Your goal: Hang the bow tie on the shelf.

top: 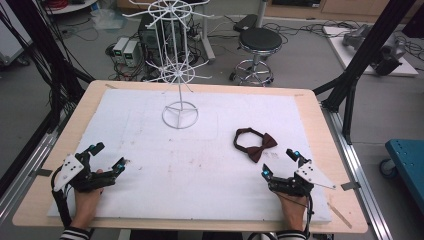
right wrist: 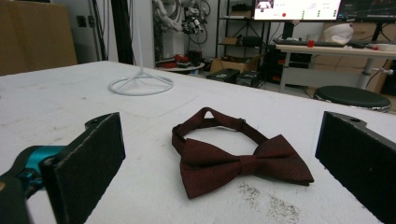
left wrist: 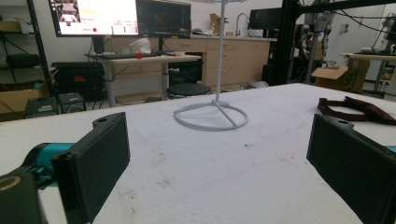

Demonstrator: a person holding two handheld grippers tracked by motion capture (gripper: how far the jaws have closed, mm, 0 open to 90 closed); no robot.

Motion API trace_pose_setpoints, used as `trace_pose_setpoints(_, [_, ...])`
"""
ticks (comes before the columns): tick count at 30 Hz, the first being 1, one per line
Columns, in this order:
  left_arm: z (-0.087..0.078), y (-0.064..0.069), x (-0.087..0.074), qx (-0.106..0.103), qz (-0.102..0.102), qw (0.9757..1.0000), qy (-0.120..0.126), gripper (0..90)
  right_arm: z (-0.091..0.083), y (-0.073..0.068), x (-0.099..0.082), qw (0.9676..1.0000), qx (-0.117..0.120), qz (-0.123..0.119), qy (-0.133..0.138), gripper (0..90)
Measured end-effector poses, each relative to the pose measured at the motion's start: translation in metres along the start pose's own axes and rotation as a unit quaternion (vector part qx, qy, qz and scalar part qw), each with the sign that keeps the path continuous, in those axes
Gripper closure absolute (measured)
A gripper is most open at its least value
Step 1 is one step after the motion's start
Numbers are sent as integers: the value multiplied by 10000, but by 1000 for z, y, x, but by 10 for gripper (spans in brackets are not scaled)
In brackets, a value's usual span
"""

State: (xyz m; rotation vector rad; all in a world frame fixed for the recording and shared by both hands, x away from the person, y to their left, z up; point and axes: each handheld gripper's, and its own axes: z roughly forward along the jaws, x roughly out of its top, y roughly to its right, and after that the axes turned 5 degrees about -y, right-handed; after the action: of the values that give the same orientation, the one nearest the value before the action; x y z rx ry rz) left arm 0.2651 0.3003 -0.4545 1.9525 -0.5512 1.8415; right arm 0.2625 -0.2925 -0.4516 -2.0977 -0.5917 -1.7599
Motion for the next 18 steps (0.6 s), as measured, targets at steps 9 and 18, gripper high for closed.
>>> trace_pose_setpoints(9, [0, -1, 0, 7, -49, 10000, 4, 64, 0, -2, 0, 10000, -8, -88, -8, 6])
trace_pose_setpoints(18, [0, 0, 0, 8, -32, 10000, -3, 64, -2, 4, 2, 9999, 62, 126, 24, 6])
